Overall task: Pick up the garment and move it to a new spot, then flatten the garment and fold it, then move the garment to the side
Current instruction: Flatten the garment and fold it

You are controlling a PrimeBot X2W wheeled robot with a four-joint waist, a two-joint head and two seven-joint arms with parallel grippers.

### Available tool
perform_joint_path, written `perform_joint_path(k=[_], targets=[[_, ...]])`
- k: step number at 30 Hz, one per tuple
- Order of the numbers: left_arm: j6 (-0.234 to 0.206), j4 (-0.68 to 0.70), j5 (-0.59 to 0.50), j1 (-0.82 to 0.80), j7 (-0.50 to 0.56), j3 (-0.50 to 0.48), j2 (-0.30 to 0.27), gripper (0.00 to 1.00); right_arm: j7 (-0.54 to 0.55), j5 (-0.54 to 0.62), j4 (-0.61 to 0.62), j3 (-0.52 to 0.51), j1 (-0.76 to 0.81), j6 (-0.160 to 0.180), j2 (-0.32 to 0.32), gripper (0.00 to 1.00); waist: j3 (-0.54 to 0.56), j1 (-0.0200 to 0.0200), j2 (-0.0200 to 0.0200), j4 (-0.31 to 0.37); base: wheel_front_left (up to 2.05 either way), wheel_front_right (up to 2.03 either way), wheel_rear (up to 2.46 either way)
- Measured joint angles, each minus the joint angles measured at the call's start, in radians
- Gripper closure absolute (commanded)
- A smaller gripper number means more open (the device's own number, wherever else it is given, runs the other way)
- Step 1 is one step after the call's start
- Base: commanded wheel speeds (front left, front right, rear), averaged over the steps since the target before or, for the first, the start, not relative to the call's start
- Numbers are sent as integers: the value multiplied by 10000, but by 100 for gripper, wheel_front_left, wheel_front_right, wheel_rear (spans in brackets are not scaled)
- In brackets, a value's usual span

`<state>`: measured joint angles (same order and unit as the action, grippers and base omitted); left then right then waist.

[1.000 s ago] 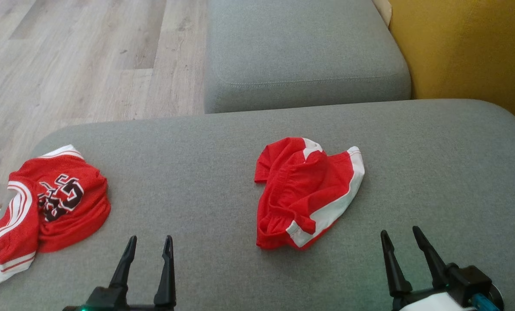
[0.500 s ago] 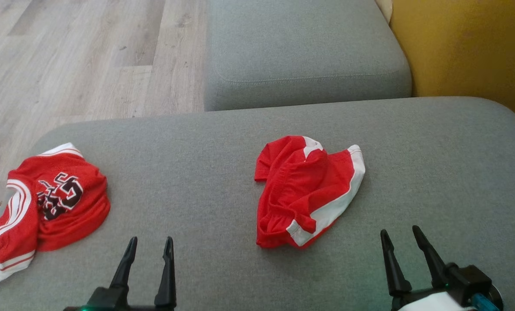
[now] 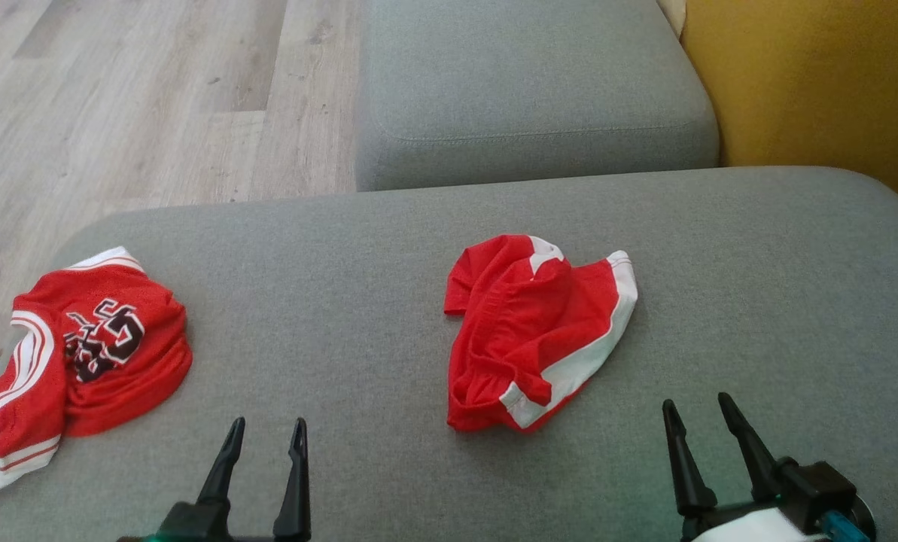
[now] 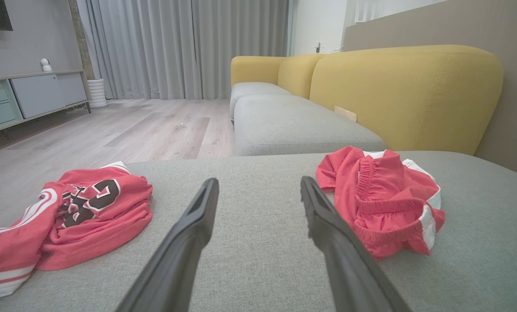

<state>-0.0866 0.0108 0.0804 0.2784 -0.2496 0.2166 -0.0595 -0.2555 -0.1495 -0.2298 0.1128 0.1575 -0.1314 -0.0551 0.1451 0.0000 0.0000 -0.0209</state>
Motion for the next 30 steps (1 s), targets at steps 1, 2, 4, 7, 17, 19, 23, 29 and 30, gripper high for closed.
perform_joint_path(k=[1, 2, 4, 7, 17, 19, 23, 29, 30], targets=[[2, -12, 0, 0, 0, 6, 0, 0, 0, 0, -8, 0, 0, 0, 2, 0, 1, 0, 0, 1, 0, 0, 0], [4, -23, 0, 0, 0, 13, 0, 0, 0, 0, -27, 2, 0, 0, 2, 0, 5, 0, 0, 3, 0, 0, 0], [75, -67, -44, 0, 0, 50, 0, 0, 0, 0, -52, 4, 0, 0, 4, 0, 15, 0, 0, 11, 0, 0, 0], [88, -125, -102, 0, 0, 119, 0, 0, 0, 0, -58, 15, 1, 0, 4, 0, 44, 0, 0, 23, 0, 0, 0], [660, -690, -153, -128, 0, 671, 0, 0, 0, 2, -81, 242, -2, 0, -4, 0, -59, 0, 0, 202, 0, 0, 0], [786, -869, -35, -238, 0, 817, 0, 0, 0, 2, -79, 297, -6, 0, -12, 0, -105, 0, 0, 230, 0, 0, 0], [1400, -1902, 12, -1136, 2, 1726, 10, 0, 0, 2, -23, 462, -56, 0, -77, 0, -326, 0, 0, 392, 0, 0, 0], [1574, -3329, 228, -3222, 79, 3141, 27, 0, 0, 12, 119, 593, -415, 0, -234, 0, -767, 0, 0, 710, 0, 0, 0], [1582, -3521, 391, -3545, 217, 3367, 29, 0, 0, 21, 159, 602, -490, 0, -234, 0, -842, 0, 0, 771, 0, 0, 0]])
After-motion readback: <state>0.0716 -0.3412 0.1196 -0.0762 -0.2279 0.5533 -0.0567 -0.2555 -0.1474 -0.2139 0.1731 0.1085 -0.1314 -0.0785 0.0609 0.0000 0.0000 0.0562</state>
